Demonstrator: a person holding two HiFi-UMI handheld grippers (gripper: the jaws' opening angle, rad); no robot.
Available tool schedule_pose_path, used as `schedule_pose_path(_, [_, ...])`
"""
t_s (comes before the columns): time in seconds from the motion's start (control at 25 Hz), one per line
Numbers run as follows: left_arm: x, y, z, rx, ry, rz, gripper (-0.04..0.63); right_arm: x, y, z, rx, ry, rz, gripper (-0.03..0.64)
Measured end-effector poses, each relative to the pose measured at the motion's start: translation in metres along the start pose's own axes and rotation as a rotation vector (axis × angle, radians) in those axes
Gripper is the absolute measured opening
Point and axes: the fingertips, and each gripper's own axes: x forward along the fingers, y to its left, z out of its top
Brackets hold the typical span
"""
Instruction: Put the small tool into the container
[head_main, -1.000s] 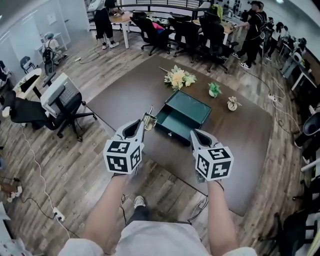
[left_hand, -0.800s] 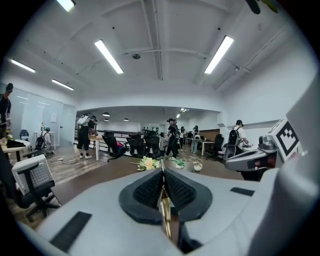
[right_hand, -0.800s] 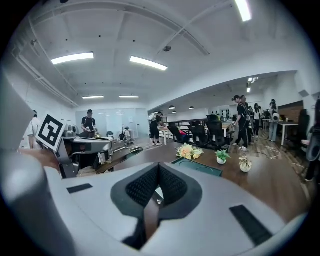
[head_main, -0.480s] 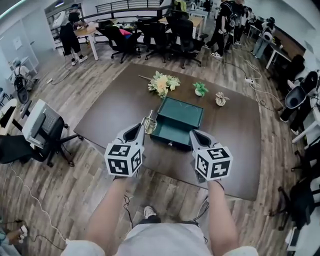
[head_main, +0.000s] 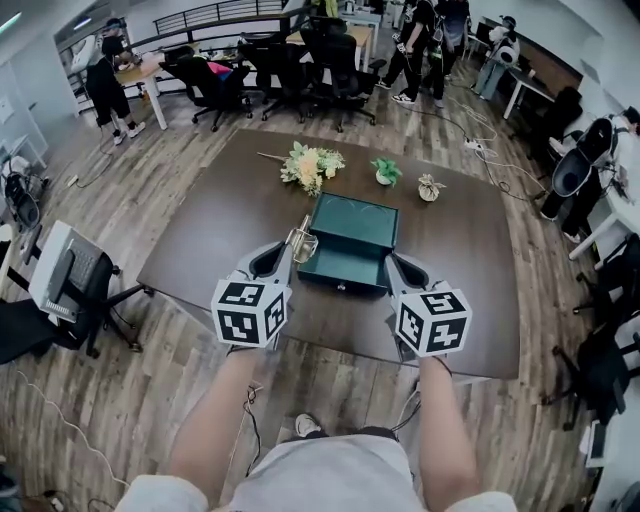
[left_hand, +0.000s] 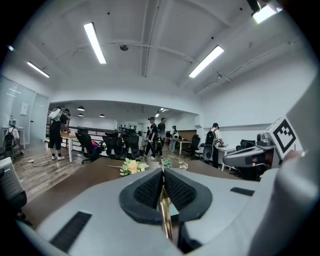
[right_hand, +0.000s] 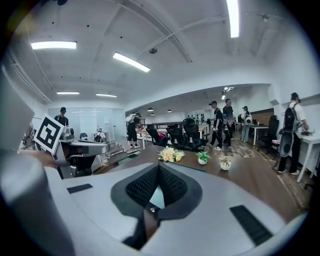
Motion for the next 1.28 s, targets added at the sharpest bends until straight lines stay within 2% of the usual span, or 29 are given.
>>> schedule_pose_path(0.4, [0.027,-0.015,-0.003,0.028,0.027,-0.06,0.009,-0.003,-0.023,-0.004,0.016,-0.006,-0.039,0.003])
schedule_pose_path(0.88, [0.09,-0.023,0.009,0.04,0.033,-0.045,0.009,0.038,-0.076,0.004,0.036,-0.015,-0.018,0.003])
schedule_pose_path(1.28, [0.111,-0.025,0.006,0.038,0.049,-0.037,0.009,0.056,-0.09,0.001,0.041,0.0,0.025,0.003])
